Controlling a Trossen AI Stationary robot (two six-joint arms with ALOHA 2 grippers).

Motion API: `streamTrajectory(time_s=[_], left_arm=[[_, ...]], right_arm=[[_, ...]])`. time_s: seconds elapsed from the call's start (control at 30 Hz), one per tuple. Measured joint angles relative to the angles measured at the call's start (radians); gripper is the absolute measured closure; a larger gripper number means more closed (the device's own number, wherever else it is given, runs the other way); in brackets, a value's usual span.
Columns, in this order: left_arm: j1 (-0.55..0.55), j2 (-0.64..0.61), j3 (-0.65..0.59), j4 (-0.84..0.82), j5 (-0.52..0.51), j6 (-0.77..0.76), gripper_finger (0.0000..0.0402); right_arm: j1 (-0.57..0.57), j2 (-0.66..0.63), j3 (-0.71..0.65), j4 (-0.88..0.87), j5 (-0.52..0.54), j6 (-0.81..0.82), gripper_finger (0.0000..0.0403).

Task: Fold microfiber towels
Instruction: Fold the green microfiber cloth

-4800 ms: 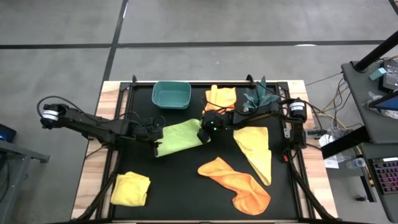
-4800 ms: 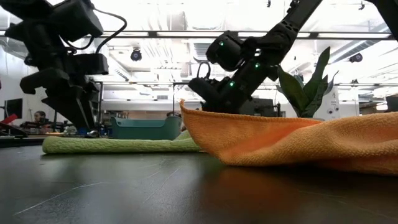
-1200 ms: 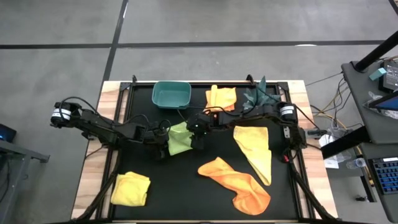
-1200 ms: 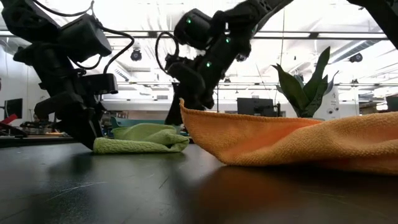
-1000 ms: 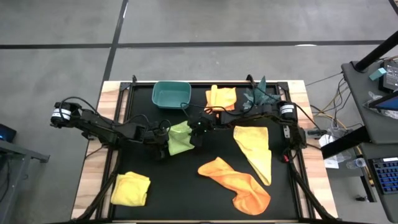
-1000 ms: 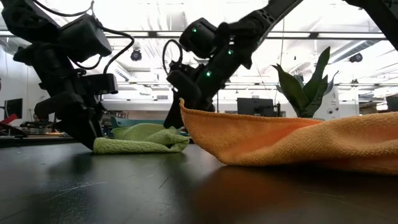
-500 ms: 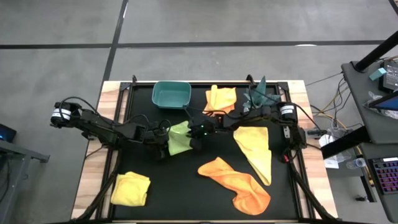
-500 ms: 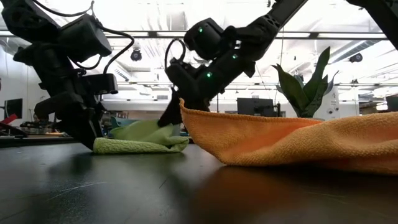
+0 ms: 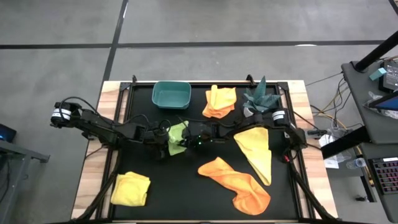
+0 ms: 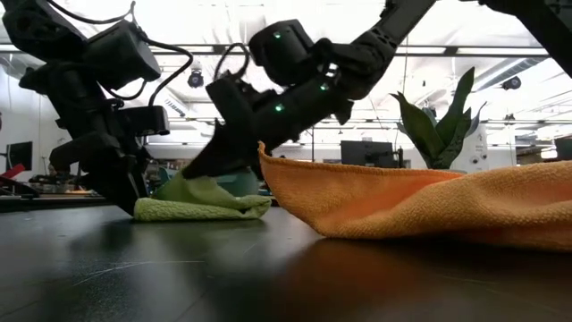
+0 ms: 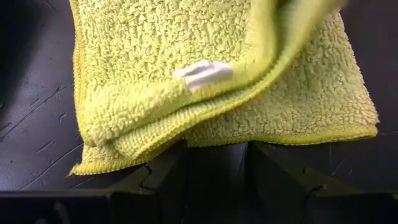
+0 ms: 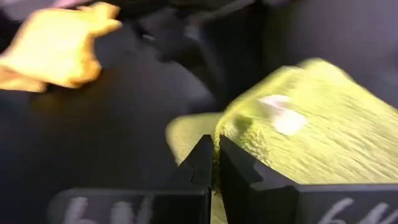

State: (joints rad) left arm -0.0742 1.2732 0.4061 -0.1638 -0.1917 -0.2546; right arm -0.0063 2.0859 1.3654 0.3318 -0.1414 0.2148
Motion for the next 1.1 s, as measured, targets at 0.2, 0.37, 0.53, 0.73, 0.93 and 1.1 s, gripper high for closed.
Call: streamTrajectory(time_s=[0.2,0.37,0.53,0.73,0.93,1.1], left_arm=[[0.0,0.0,0.001,0.0,0.0,0.0,0.0238],[0.0,0.0,0.001,0.0,0.0,0.0,0.0238],[0.0,0.0,0.003,-0.001,0.0,0.0,0.0238],[0.0,0.0,0.007,-0.003,0.0,-0.002,0.0238],[0.0,-0.007,0.009,-0.022,0.0,-0.051,0.0238],[0.0,-0.049,0.008,-0.107,0.002,-0.042,0.0238]], right_arm=[[0.008,0.076,0.086,-0.009,-0.05,-0.014,0.0394],[0.008,0.095,0.111,-0.036,-0.05,-0.033,0.0381],[0.008,0.094,0.114,-0.032,-0.05,-0.042,0.0342],[0.009,0.093,0.121,-0.028,-0.05,-0.059,0.029],[0.008,0.06,0.132,-0.088,-0.076,-0.106,0.0255],[0.008,0.002,0.132,-0.161,-0.068,-0.168,0.0249]])
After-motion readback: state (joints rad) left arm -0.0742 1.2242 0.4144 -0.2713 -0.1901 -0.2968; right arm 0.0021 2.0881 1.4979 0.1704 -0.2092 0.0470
